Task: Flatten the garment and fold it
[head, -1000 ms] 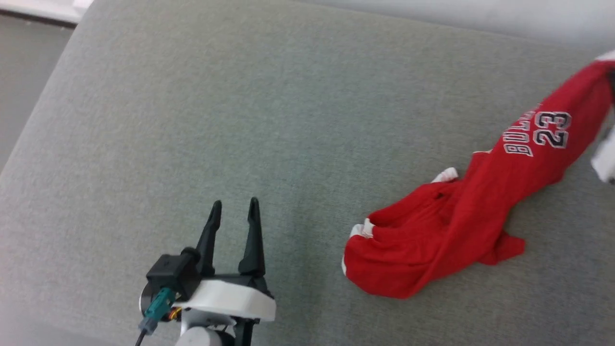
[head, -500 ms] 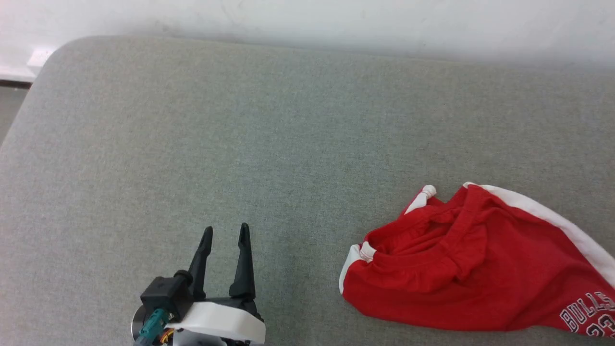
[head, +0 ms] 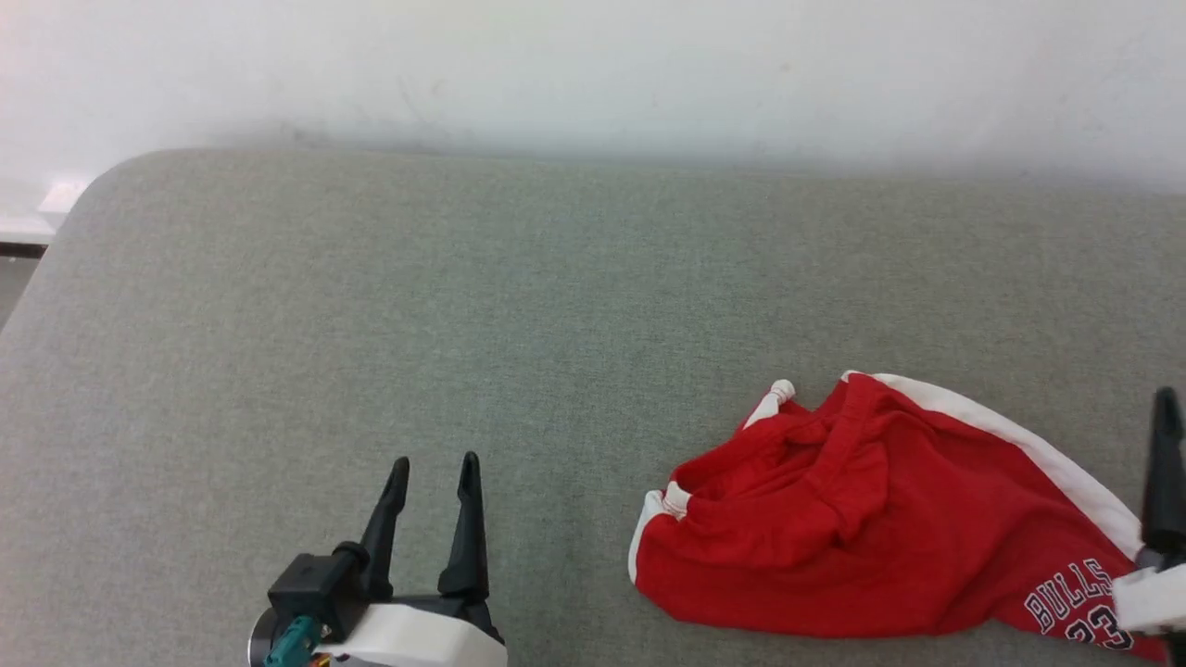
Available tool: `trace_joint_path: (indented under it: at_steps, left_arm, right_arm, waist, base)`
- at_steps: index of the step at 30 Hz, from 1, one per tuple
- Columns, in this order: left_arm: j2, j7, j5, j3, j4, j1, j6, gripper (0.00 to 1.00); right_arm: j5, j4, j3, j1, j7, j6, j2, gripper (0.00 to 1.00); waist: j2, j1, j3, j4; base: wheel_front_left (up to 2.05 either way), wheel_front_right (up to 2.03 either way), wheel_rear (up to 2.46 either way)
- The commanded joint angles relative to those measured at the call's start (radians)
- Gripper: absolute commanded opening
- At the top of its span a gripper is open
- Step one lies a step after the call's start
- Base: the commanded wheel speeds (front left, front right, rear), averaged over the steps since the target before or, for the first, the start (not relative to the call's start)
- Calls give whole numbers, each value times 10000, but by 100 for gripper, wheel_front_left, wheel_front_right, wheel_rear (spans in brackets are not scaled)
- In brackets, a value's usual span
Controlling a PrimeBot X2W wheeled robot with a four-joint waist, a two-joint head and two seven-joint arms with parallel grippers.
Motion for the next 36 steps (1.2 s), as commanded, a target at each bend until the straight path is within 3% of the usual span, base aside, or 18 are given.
trace_joint_path:
  at_steps: [1,7,14,23,30,36]
  left_arm:
    - [56,-45,97,20,-107,136,-91,100]
    - [111,-45,397,-89,-392,522,-212,100]
    - [182,165,760,-447,-448,-124,-346,100]
    - [51,2357,1335,-2237,17,-3502,-1507,100]
    - [-167,3618,368,-3873,1447,-5907,-1872,100]
    - [-174,4224,-719,-5356,2776,-7313,-1484,100]
  right_arm:
    - [127,7,104,165,-163,-11,13,100]
    - [460,572,1005,836,-1131,-11,14,100]
    - [487,1026,1071,627,-1504,-11,14,100]
    - [476,909,649,91,-1401,-11,14,100]
    - [569,994,623,-337,-1343,-11,14,100]
    - [669,1250,722,-589,-1412,-11,14,100]
  waist:
    - [0,1,-67,-135]
    - [0,1,115,-406]
    - [0,1,373,-728]
    - [0,1,1021,-1112]
    - [0,1,1694,-1681]
    - [0,1,2204,-2166]
  base:
    - [0,0,0]
    - [0,0,0]
    - [0,0,0]
    - [0,0,0]
    - [0,0,0]
    - [0,0,0]
